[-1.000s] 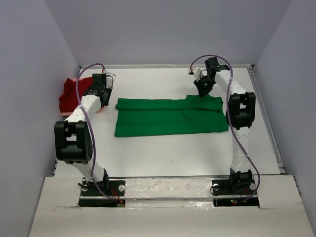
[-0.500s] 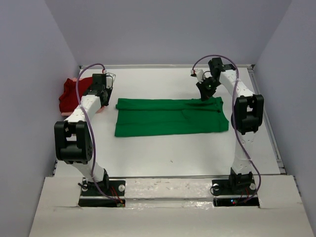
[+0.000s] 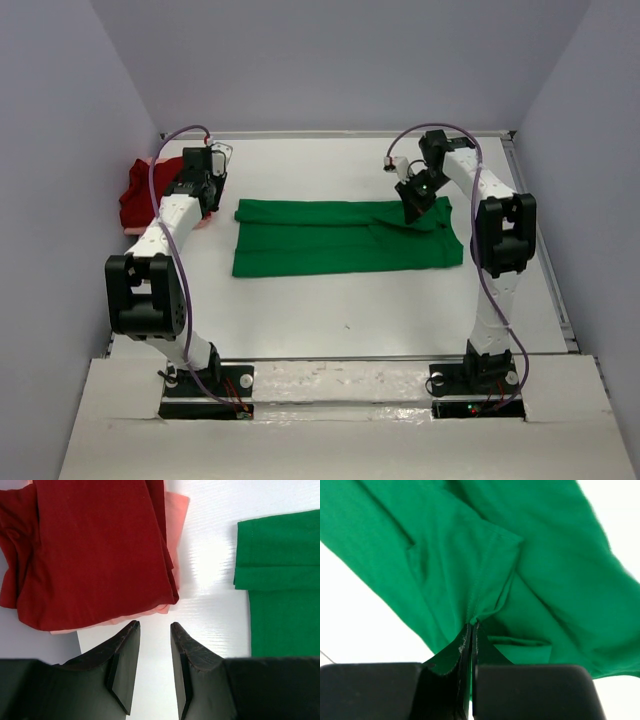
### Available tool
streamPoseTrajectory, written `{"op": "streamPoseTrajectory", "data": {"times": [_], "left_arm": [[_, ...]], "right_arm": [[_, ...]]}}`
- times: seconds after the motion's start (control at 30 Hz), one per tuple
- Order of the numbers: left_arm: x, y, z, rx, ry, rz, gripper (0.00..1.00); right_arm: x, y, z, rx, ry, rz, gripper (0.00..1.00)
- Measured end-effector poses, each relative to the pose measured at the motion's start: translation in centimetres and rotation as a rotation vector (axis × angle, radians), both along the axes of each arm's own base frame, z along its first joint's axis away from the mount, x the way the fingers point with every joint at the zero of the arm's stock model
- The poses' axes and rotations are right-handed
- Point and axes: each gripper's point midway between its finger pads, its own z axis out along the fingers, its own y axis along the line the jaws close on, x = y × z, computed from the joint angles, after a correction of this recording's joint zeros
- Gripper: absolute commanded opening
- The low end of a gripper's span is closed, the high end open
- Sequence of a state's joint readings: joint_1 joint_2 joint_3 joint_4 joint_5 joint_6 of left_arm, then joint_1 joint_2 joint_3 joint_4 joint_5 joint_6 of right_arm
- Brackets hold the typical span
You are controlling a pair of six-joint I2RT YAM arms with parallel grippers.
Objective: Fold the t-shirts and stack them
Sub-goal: Fold the 1/3-folded T-shirt at the center of the board.
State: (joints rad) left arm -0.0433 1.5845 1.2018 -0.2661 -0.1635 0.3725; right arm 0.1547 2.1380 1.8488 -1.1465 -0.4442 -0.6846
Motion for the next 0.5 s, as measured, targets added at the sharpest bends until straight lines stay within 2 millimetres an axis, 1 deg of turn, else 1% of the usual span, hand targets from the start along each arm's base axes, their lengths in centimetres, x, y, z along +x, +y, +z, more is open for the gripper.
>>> {"op": "streamPoseTrajectory", "data": {"times": [0.2, 0.23, 0.37, 0.5], "left_arm": [[0.0, -0.1, 0.0, -0.005, 0.000, -0.005, 0.43], [0.0, -0.2, 0.0, -0.007, 0.000, -0.007, 0.43], [0.0, -0.3, 0.2, -0.012, -0.005, -0.012, 0.44], [0.0, -0.4, 0.5, -0.017, -0.013, -0.017, 0.44]], "right_arm": [[-1.3, 1.1, 0.9, 0.022, 0.017, 0.025, 0.00], [-2.0, 1.3, 1.0, 0.022, 0.027, 0.031, 0.00], [-3.2, 1.4, 1.1, 0.021, 0.057, 0.038, 0.00], [-4.0, 1.3, 0.9, 0.013, 0.075, 0.041, 0.00]]}}
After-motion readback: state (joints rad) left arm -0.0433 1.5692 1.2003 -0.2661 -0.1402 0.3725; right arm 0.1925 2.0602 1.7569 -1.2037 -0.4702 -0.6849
